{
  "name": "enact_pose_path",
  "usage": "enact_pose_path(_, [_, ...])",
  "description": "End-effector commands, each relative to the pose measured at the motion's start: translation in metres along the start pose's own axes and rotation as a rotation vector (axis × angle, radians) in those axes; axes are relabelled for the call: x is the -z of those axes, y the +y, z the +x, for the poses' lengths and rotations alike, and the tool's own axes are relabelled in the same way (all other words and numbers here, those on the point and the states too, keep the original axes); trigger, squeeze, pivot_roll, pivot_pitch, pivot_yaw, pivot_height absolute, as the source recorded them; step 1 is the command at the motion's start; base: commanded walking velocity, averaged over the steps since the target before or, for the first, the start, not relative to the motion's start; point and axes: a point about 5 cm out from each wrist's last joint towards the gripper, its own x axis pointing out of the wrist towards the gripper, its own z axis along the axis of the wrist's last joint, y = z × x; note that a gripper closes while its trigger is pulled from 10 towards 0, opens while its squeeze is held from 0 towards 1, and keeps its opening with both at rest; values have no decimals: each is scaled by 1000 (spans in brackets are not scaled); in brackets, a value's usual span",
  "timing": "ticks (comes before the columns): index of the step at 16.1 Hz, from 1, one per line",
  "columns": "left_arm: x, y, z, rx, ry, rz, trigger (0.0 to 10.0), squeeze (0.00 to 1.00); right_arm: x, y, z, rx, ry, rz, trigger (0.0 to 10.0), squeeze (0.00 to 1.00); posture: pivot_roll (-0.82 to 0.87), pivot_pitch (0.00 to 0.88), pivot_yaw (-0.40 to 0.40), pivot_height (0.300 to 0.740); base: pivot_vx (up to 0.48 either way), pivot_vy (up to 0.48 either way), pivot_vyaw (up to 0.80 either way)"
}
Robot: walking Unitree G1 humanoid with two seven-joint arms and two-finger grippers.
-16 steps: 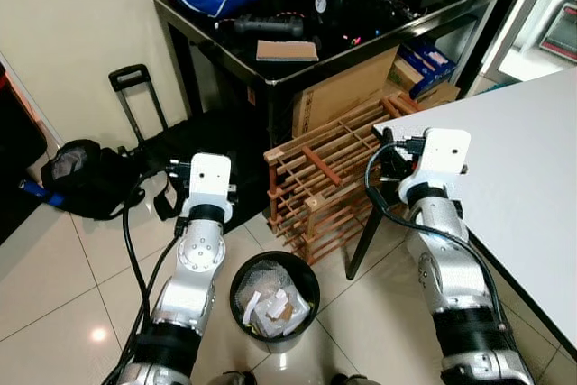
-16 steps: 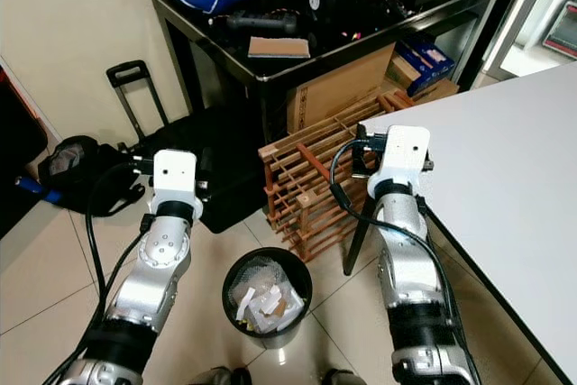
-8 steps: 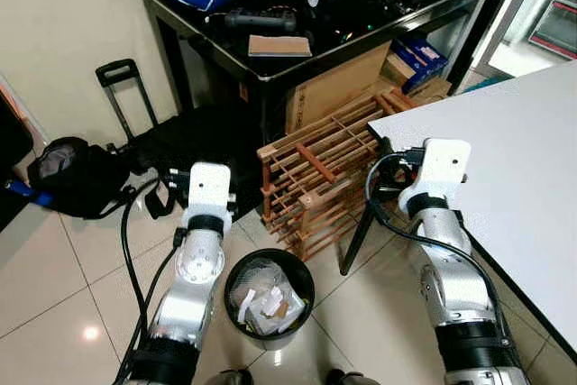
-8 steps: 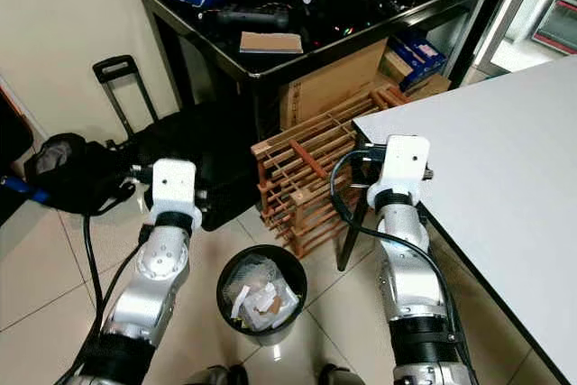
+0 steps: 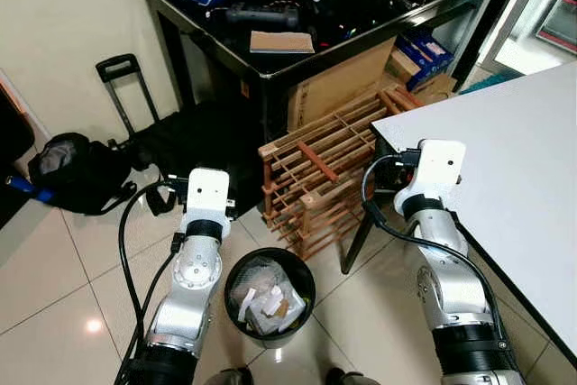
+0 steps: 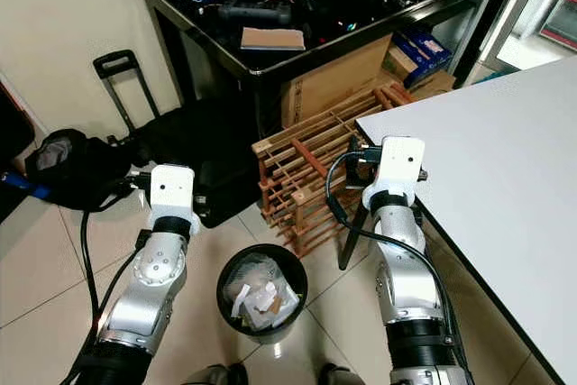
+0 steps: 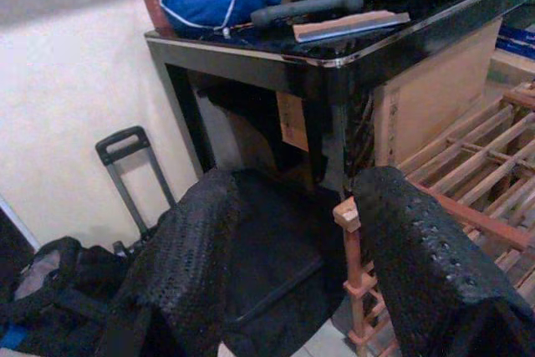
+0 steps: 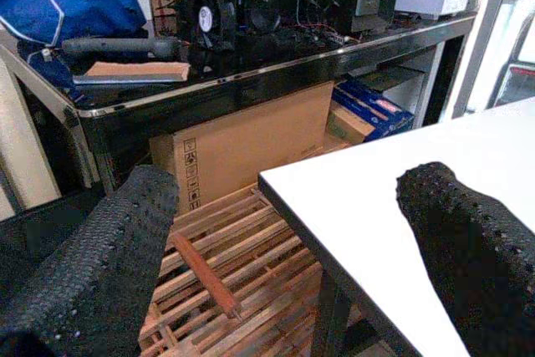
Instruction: Picking trash to rubbish bin
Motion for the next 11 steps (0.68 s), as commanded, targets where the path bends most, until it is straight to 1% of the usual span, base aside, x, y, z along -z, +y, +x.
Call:
enact_pose_path(1, [-2,-1,0,14,-1,11,10000,0,-1,-1,-1,6,6,17,10000,0,-36,152,28,740,0,0,-800])
enact_pose_path(3, [-6,-2,5,30,-11,13,10000,0,-2,0,1,9,-1,8,10000,0,-50,152,35,740,0,0,-694])
enact_pose_path(5, [-9,-6,8,39,-16,6,10000,0,0,2,1,6,13,25,10000,0,-45,145,37,740,0,0,-800])
enact_pose_path(8, [-10,-8,8,59,-17,3,10000,0,-2,4,4,0,9,24,10000,0,-37,139,32,740,0,0,-800])
enact_pose_path(11, [-8,-7,8,54,-14,-2,10000,0,-2,3,6,-5,11,20,10000,0,-35,136,26,740,0,0,-800])
